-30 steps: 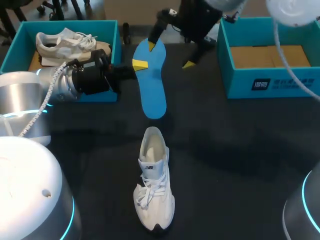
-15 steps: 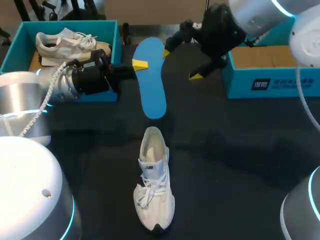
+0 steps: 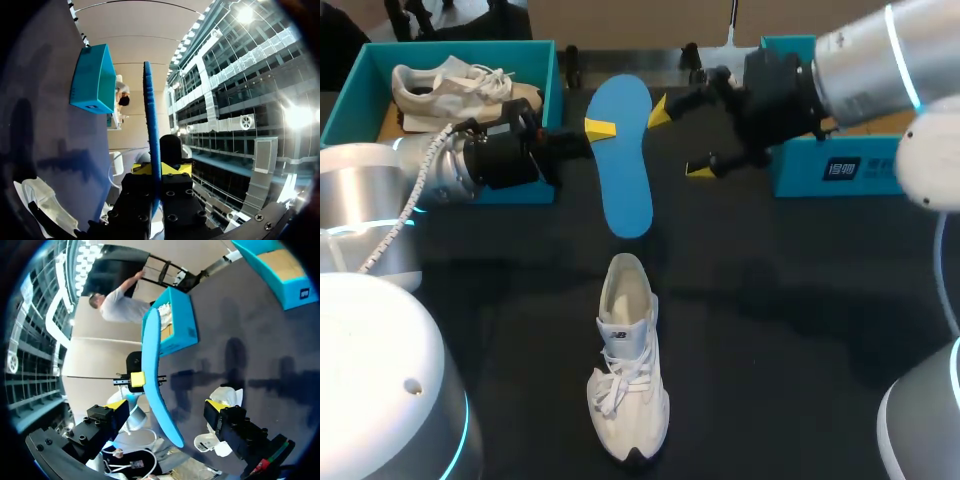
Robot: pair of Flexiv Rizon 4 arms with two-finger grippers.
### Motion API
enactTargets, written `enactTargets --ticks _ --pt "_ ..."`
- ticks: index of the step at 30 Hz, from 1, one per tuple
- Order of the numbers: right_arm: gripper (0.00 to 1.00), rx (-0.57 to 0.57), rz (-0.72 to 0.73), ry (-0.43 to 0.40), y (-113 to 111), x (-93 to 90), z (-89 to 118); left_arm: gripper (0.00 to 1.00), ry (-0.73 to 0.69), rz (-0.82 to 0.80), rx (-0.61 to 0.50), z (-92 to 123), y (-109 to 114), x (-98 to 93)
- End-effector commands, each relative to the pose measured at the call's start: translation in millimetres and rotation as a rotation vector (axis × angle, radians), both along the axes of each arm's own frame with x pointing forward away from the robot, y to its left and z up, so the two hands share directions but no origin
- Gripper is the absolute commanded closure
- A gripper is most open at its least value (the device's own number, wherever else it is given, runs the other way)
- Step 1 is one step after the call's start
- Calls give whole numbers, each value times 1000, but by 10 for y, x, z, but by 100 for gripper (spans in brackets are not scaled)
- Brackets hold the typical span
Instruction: Take the shoe out of the shoebox, open the shoe tongue, remove and reinsert the insole, then place the shoe into the shoebox
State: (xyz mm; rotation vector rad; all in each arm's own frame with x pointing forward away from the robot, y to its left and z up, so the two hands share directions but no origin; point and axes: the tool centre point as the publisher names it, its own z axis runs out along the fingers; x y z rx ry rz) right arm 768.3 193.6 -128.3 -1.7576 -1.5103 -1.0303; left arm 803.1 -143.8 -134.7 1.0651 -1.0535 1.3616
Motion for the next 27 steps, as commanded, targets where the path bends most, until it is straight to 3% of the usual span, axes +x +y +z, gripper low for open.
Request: enactTargets --ticks 1,15,19,27 --pt "0 357 5 -73 -3 -36 -99 100 -1 -1 0 -4 3 -3" --pt "0 435 27 -100 -81 50 -157 100 -1 -1 0 -4 3 -3" --pt "0 438 44 -65 -69 102 -170 100 -1 -1 0 -4 3 -3" --pt "0 440 44 -61 -70 105 -174 100 -293 10 -50 77 95 31"
